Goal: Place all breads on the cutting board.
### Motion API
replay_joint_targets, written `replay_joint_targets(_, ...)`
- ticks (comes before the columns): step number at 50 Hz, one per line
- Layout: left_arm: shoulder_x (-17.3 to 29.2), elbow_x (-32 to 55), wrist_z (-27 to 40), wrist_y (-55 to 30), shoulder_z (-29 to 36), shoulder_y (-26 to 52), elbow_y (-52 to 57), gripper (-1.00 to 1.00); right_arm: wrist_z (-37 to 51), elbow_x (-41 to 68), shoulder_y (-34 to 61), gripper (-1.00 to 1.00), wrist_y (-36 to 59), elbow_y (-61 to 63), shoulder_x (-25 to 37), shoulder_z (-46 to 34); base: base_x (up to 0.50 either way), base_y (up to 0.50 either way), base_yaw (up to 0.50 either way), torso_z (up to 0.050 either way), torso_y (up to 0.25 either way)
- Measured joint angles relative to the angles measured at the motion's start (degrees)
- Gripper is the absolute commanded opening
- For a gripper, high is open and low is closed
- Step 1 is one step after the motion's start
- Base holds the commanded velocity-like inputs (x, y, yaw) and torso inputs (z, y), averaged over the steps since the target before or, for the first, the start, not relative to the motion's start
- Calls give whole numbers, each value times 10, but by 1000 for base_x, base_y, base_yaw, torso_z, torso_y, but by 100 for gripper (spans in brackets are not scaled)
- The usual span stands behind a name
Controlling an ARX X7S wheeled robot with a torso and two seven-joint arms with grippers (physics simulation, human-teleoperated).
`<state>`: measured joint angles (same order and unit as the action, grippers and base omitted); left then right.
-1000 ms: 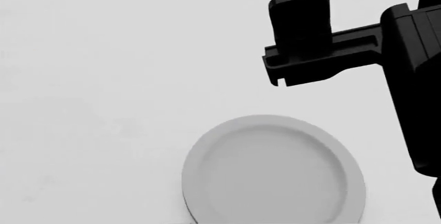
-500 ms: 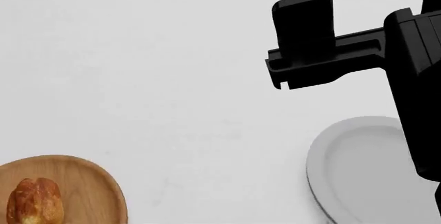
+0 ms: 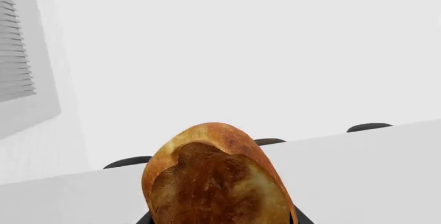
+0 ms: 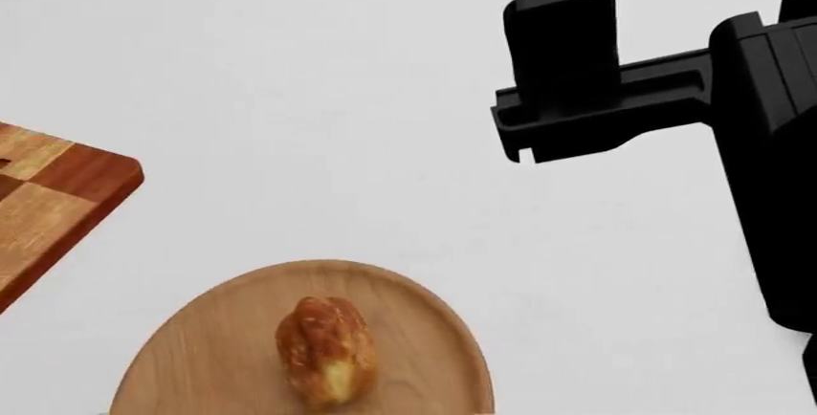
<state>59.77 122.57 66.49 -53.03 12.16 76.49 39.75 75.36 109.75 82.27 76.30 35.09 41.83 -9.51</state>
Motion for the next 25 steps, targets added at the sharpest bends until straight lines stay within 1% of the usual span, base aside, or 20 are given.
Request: replay_joint_targets(25, -11, -9, -8, -23, 28, 30, -15, -100, -16, -13, -12, 100, -12, 3, 6, -4, 8, 500, 0, 0, 0)
